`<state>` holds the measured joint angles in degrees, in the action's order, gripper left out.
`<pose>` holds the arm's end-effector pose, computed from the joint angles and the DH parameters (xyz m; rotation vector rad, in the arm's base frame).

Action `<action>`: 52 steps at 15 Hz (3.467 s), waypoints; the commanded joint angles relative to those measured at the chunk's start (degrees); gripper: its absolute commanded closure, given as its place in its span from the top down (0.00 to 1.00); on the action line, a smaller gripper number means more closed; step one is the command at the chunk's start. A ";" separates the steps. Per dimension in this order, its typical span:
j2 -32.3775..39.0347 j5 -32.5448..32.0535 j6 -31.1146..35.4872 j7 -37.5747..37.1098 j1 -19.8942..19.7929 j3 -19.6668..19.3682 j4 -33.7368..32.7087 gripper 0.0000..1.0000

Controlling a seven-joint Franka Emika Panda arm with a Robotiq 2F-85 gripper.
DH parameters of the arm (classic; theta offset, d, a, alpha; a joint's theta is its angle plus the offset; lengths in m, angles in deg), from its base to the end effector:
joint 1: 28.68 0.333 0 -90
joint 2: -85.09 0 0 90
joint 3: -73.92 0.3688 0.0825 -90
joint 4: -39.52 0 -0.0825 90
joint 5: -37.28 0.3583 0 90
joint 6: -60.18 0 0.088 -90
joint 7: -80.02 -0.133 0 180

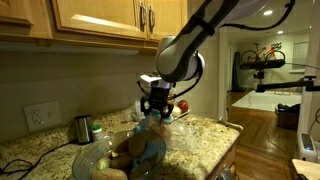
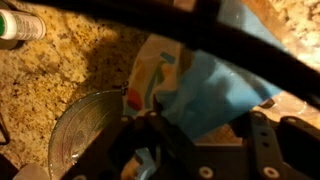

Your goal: Remove some potatoes from the plastic and put them into the bowl

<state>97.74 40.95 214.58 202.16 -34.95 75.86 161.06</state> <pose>0.6023 -0.0479 0.3898 1.5294 2.3850 0.2845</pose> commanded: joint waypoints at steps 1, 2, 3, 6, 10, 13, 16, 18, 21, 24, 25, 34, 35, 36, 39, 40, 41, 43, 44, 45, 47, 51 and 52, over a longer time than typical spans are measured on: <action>-0.55 -0.86 0.58 -0.44 -0.50 -0.08 1.11 0.33; -0.53 -0.88 0.62 -0.47 -0.48 -0.07 1.13 0.27; -0.57 -0.89 0.71 -0.47 -0.48 -0.07 1.13 0.20; -0.63 -1.40 0.89 -0.88 -0.38 -0.34 1.01 0.02; -1.05 -3.15 1.58 -1.70 -0.35 -1.37 0.80 0.00; -1.19 -5.11 2.12 -2.76 -0.53 -2.62 0.36 0.01; -1.47 -8.06 2.64 -4.71 -0.80 -4.69 -0.37 0.01; -1.56 -9.53 2.95 -5.84 -1.20 -5.70 -0.85 0.00; -1.27 -12.57 3.23 -8.23 -1.50 -7.47 -1.96 0.00; -0.48 -16.25 3.32 -11.51 -1.70 -9.17 -3.23 0.00; -0.09 -17.69 3.20 -12.78 -1.75 -9.82 -3.71 0.00; -0.24 -22.55 0.59 -18.95 -2.18 -11.09 -3.75 0.38; -0.68 -22.32 0.21 -19.08 -2.00 -10.70 -3.54 0.45; -1.41 -21.56 -0.61 -18.81 -1.93 -9.99 -3.20 0.51; -2.98 -19.22 -2.58 -18.42 -1.66 -7.71 -2.35 0.71; -3.23 -18.60 -3.72 -18.75 -1.45 -7.15 -2.45 0.77; -3.64 -17.50 -5.06 -18.51 -1.39 -6.35 -2.31 0.83; -4.38 -15.18 -7.75 -18.08 -1.18 -5.11 -2.25 0.96; -4.86 -14.40 -8.98 -18.04 -1.02 -4.66 -2.20 0.99; -5.32 -13.73 -10.05 -18.21 -0.87 -4.32 -2.19 1.00; -6.22 -12.62 -11.91 -18.69 -0.67 -3.84 -2.24 1.00; -7.58 -11.99 -16.06 -22.68 0.05 -4.05 -2.78 1.00; -7.75 -12.13 -17.11 -25.49 0.32 -4.17 -2.92 1.00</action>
<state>92.78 28.46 201.37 182.50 -35.58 72.30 157.34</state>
